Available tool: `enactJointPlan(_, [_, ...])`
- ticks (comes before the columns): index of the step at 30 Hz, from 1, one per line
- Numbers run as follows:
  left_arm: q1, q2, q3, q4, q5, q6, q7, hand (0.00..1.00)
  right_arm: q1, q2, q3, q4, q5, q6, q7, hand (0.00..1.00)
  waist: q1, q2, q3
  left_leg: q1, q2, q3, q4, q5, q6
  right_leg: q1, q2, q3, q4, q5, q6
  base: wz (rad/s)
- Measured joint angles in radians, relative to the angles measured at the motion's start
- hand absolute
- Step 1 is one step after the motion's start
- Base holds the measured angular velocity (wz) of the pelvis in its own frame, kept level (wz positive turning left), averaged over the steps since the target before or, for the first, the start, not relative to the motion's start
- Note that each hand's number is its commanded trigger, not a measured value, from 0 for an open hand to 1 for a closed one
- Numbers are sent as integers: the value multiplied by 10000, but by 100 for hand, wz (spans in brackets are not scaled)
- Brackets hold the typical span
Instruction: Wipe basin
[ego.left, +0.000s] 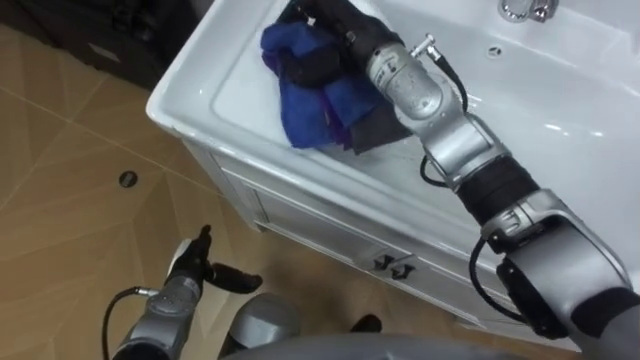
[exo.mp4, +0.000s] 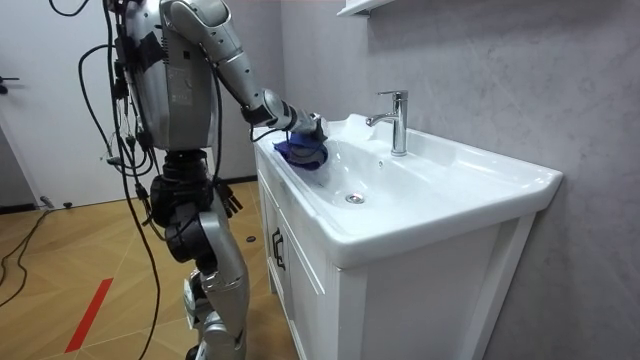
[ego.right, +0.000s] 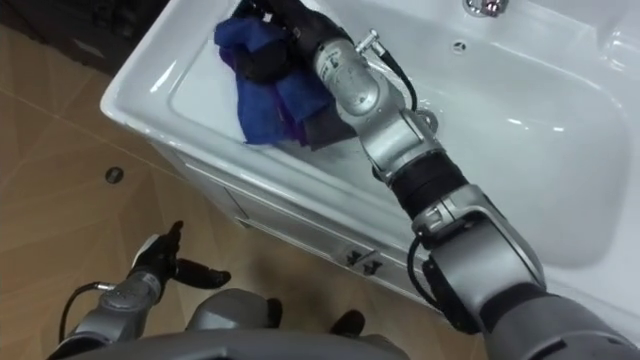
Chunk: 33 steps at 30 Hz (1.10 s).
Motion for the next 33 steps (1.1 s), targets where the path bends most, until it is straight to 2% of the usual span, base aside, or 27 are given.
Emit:
enactJointPlan(2, [63, -13, -5, 91, -81, 3, 8, 0, 264, -41, 0, 578, 95, -39, -176, 100, -174, 55, 27, 157, -3, -65, -63, 0, 0, 172, 7, -16, -20, -9, 14, 8])
enactJointPlan(7, [269, -26, 11, -24, -216, -1, 186, 0, 1292, -383, -22, 1388, 129, -36, -388, 100, -299, 72, 21, 146, -33, -110, -78, -13, 21, 163, -23, -25, -6, -38, 60, 1])
enactJointPlan(8, [314, -26, 18, -26, -209, -1, 210, 0, 1370, -399, -152, 1630, 364, -73, -483, 100, -438, 86, 18, 140, -33, -111, -73, -14, 21, 161, -23, -32, -8, -38, 61, 0])
enactJointPlan(11, [306, -30, 11, -26, -215, -1, 211, 0, 1364, -635, -186, 2366, 865, -383, -658, 100, -603, 124, -1, 147, -35, -157, -59, -13, 21, 195, -20, -50, -18, -38, 61, 4])
enactJointPlan(15, [297, -32, 14, -19, -195, 0, 192, 0, 1372, -683, -518, 3047, 1141, -713, -825, 100, -794, 206, -52, 139, -58, -258, -50, -13, 22, 225, -40, -90, -19, -47, 75, 7])
enactJointPlan(17, [315, -32, 18, -17, -196, 0, 166, 0, 1407, -679, -891, 3712, 1373, -984, -924, 100, -879, 275, -130, 144, -141, -342, -33, -13, 25, 278, -51, -109, -18, -63, 101, 13])
enactJointPlan(19, [391, -11, 67, -17, -201, 2, 160, 0, 1438, -674, -1149, 4016, 1625, -1114, -985, 100, -991, 330, -143, 144, -143, -423, 19, -12, 26, 343, -70, -117, -20, -79, 125, 14])
enactJointPlan(26, [599, -20, 509, -19, -197, 3, 162, 0, 1421, -704, -2218, 4850, 2469, -1154, -961, 100, -1039, 336, -153, 188, -154, -520, 75, -31, 57, 468, -129, -210, -3, -123, 190, 6])
enactJointPlan(33, [635, -24, 514, -21, -178, 3, 88, 0, 1216, -795, -2434, 5350, 2309, -1192, -958, 100, -1026, 338, -149, 190, -185, -548, 85, -25, 70, 474, -170, -268, 3, -124, 190, 1])
